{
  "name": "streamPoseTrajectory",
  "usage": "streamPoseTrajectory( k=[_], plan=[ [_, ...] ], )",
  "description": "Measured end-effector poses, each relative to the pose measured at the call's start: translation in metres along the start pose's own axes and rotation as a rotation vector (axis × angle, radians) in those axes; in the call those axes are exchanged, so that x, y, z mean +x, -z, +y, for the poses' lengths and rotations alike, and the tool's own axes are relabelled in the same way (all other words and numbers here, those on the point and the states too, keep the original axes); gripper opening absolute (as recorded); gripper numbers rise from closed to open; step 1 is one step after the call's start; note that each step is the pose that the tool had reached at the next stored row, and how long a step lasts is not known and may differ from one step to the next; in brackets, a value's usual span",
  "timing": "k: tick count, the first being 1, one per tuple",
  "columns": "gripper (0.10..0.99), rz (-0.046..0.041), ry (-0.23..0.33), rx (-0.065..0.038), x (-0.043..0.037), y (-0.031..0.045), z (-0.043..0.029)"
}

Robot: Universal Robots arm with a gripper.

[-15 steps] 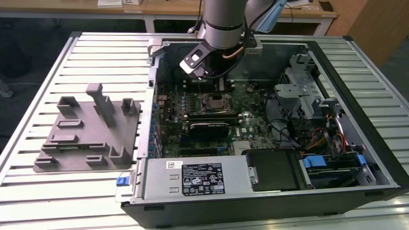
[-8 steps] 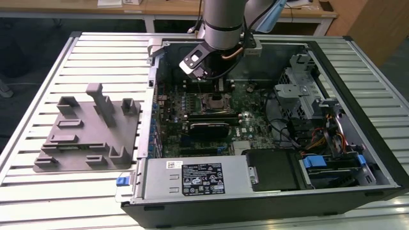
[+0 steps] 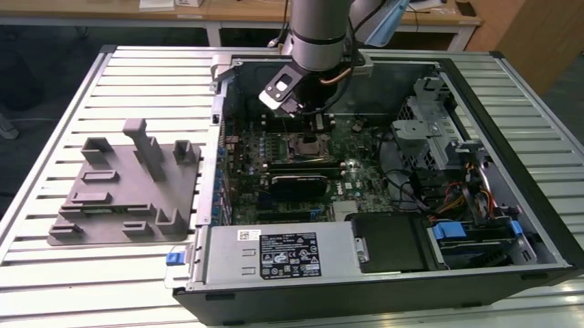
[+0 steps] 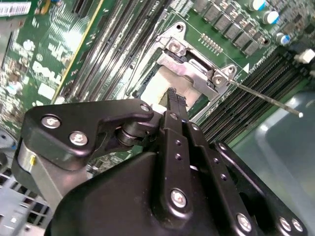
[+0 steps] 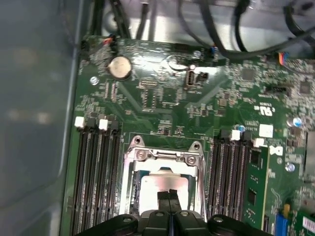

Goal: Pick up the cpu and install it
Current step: 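Close the cpu cover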

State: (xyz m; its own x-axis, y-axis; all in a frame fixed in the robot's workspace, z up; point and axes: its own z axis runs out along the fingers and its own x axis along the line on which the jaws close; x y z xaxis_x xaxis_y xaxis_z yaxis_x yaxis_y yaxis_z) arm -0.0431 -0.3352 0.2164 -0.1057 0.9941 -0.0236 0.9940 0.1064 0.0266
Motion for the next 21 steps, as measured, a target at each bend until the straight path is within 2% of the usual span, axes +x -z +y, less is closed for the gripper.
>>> streamPoseTrajectory(
  k=[14,15,20,21],
  plan=[
    [0.106,0.0049,0.255,-0.006,0.0000,-0.0002,0.0000],
    [0.106,0.0056,0.291,-0.007,0.0000,-0.0003,0.0000],
    [0.106,0.0067,0.382,-0.009,0.0000,-0.0003,0.0000],
    [0.106,0.0071,0.419,-0.009,0.0000,-0.0003,0.0000]
  ],
)
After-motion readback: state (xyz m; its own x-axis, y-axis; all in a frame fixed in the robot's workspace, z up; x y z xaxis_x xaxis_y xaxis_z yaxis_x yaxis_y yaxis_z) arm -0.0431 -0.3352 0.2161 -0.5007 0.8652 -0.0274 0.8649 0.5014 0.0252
